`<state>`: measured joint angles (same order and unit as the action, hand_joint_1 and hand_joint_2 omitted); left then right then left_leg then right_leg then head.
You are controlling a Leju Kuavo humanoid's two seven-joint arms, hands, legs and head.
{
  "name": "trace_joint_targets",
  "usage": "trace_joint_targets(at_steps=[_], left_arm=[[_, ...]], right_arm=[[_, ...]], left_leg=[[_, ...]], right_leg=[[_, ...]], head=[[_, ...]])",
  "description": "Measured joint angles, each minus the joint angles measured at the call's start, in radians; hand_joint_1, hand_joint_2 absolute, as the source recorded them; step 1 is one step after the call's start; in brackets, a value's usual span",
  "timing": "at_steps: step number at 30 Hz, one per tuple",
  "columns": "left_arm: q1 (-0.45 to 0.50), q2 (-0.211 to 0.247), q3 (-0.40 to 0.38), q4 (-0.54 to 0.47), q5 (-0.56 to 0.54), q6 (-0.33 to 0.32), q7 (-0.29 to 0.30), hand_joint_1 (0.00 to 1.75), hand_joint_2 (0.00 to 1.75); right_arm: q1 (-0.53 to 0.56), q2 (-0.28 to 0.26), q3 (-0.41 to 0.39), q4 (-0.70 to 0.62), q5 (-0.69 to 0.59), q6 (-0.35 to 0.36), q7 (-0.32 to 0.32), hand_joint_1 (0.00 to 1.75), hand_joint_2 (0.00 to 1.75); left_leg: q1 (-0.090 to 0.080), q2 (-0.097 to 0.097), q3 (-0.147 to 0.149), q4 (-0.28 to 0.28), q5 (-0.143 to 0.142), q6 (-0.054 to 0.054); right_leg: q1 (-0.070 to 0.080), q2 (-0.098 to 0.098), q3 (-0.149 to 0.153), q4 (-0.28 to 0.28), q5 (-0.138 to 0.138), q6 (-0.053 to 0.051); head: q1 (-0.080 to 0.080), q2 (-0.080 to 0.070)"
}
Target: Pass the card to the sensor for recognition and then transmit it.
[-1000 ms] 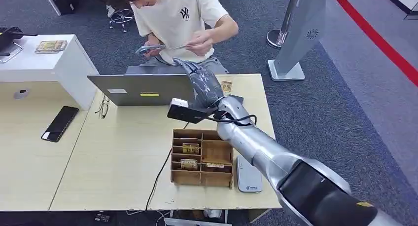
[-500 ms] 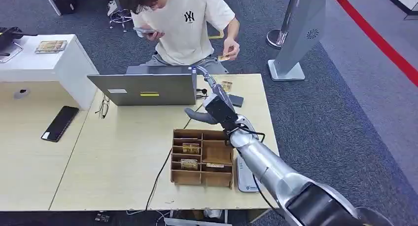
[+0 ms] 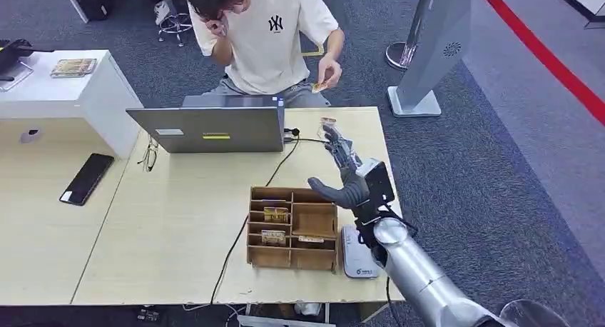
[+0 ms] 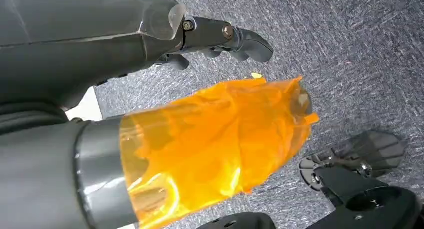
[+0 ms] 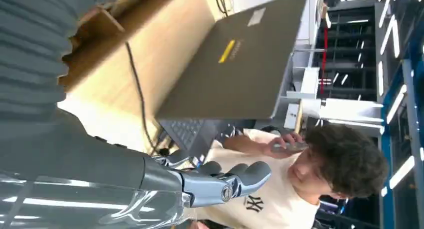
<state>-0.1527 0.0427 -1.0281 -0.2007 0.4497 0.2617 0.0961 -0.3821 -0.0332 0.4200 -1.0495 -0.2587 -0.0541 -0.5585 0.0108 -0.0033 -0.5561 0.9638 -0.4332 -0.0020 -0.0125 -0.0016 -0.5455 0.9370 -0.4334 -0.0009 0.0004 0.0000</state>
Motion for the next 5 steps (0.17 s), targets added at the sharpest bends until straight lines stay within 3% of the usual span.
trace_joint_targets(at_steps=[5], left_arm=[[0.006,0.001,0.000,0.000,-0.009,-0.003,-0.002,0.00,0.00]], right_arm=[[0.073,-0.022,-0.020,-0.072,-0.028,0.037,0.011,0.00,0.00]], left_leg=[[0.000,0.000,0.000,0.000,0.000,0.000]], right_leg=[[0.000,0.000,0.000,0.000,0.000,0.000]], head=[[0.000,0.000]])
